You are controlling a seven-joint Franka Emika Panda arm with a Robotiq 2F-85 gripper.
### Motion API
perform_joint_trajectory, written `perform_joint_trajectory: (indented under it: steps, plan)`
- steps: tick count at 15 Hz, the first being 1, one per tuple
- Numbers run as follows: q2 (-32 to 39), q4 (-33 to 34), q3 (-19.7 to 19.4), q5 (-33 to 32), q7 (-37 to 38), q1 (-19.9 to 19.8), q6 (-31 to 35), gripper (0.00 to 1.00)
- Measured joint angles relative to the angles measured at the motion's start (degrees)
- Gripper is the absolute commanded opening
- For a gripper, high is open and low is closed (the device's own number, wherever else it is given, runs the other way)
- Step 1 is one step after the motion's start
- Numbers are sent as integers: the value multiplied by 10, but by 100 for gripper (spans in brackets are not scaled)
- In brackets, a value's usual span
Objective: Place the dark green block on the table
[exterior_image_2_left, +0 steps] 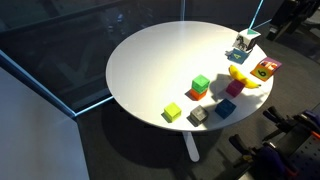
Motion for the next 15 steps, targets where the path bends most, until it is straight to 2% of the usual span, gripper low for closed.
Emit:
perform_joint_trajectory:
  steps: [8,15]
  plan:
    - [60,56,8,23,-58,31,-1,100]
    - [113,92,42,2,-61,31,3,100]
